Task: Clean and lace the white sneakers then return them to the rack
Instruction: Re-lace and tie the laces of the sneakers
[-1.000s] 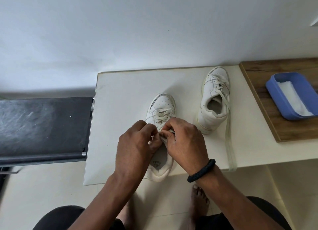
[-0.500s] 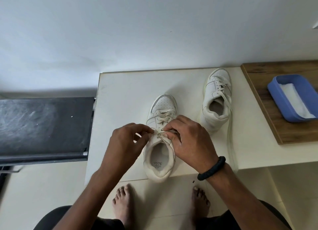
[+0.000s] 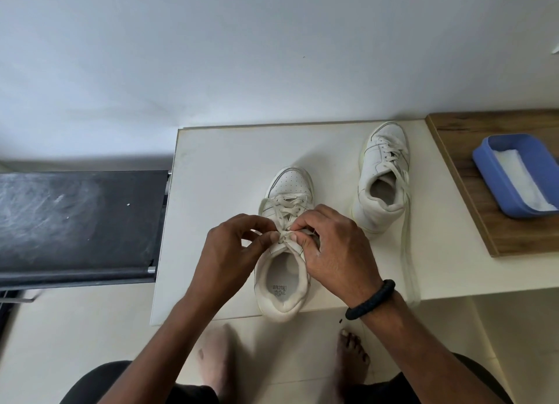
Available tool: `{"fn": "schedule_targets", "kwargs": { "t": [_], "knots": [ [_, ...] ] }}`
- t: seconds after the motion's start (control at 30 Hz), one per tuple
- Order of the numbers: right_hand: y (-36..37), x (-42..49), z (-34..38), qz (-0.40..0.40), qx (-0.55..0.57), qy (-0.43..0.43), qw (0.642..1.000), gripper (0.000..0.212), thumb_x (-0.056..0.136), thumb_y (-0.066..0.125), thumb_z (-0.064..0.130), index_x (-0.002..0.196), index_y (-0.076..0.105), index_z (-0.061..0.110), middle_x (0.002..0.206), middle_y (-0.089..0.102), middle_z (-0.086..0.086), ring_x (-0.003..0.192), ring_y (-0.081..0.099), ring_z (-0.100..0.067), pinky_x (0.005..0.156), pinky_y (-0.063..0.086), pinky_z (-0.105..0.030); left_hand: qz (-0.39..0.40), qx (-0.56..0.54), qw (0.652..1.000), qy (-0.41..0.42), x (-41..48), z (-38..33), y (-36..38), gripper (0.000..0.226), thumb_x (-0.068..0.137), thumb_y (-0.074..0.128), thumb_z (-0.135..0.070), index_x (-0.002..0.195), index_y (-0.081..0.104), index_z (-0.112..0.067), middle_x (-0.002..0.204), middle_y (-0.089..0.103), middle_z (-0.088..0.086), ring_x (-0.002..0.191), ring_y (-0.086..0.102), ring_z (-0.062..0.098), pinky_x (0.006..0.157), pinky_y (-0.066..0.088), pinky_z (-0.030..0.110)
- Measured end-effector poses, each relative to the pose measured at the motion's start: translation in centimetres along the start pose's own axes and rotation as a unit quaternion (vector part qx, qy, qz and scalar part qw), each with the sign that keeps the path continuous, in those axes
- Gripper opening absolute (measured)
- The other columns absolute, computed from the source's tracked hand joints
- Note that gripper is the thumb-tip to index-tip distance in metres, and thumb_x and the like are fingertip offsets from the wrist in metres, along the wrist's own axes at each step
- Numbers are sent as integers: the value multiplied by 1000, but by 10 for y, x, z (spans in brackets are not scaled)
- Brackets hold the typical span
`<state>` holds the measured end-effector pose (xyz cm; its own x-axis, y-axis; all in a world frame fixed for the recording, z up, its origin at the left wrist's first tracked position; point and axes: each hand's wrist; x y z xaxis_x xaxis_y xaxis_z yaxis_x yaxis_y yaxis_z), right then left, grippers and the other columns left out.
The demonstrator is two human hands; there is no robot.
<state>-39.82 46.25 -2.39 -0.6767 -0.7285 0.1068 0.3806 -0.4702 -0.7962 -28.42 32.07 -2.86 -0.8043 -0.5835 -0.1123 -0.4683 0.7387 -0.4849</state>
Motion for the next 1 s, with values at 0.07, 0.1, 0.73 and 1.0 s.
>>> {"fn": "schedule_targets", "kwargs": {
  "t": [0.07,0.1,0.73,1.0],
  "knots": [
    [0,0,0,-2,1,1,1000,4,88,70,28,89,67,29,94,64,12,82,66,-14,67,57,-38,4,-1,1000,5,1,1,-2,4,87,76,-25,83,74,-26,88,71,-12,80,65,0,57,47,11],
    [1,0,0,-3,1,1,1000,4,88,70,28,89,67,29,94,64,12,82,66,-14,67,57,-39,6,11,1000,18,2,2,-2,5,87,76,-27,83,73,-27,88,71,-13,80,65,2,60,48,13],
    [-2,0,2,10,-5,0,1000,5,88,70,29,91,67,30,95,63,11,83,66,-15,68,57,-38,48,97,989,98,13,12,-6,5,90,73,-24,89,71,-28,93,65,-12,86,63,5,76,54,30],
    [-16,-4,1,41,60,49,996,17,84,78,22,98,73,29,81,65,17,74,62,-3,73,58,-32,97,-72,989,-89,14,14,-16,10,93,71,-29,85,75,-24,86,73,8,74,57,12,75,51,38]
  ]
}}
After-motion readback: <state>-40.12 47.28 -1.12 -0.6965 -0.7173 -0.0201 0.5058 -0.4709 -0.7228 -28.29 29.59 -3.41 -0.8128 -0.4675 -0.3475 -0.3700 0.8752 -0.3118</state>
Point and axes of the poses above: each hand's wrist, its own x-axis towards the middle knuckle, its own y-axis out of the palm, z = x × y
